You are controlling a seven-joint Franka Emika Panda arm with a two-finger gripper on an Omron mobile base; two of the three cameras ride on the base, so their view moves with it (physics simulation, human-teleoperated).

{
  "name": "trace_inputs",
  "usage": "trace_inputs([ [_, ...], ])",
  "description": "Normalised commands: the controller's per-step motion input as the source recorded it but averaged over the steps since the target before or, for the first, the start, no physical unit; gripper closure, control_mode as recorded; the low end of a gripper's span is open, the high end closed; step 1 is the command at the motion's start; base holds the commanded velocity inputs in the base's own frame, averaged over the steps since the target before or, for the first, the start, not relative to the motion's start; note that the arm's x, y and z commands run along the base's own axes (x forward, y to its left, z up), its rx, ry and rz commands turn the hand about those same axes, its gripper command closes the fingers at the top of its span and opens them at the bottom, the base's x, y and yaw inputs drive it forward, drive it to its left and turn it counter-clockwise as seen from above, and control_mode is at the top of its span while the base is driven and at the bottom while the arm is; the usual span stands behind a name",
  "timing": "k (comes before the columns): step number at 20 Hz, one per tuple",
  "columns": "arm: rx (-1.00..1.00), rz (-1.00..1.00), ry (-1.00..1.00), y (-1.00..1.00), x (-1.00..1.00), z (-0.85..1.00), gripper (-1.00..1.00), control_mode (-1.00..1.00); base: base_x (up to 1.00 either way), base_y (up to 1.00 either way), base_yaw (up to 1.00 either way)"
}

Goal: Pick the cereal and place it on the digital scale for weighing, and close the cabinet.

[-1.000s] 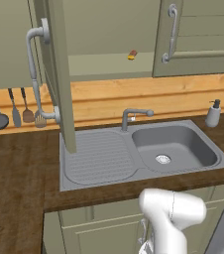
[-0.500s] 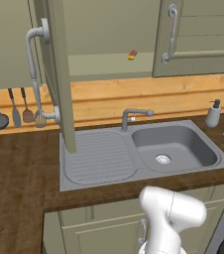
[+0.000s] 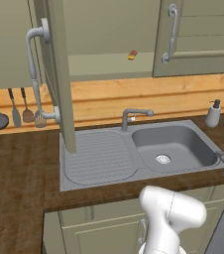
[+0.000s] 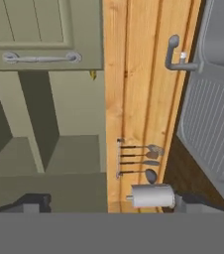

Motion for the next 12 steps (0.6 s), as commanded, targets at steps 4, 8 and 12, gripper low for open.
trace_inputs([
  [4, 0.15, 0.00, -0.28, 1.00, -0.31, -0.66, -1.00, -1.00, 0.00, 0.00, 0.00],
  [8, 0.07, -0.09, -0.36, 1.00, -0.47, -0.52, -1.00, -1.00, 0.00, 0.00, 0.00],
  [12, 0.03, -0.14, -0.37, 1.00, -0.29, -0.54, -1.00, -1.00, 0.00, 0.00, 0.00],
])
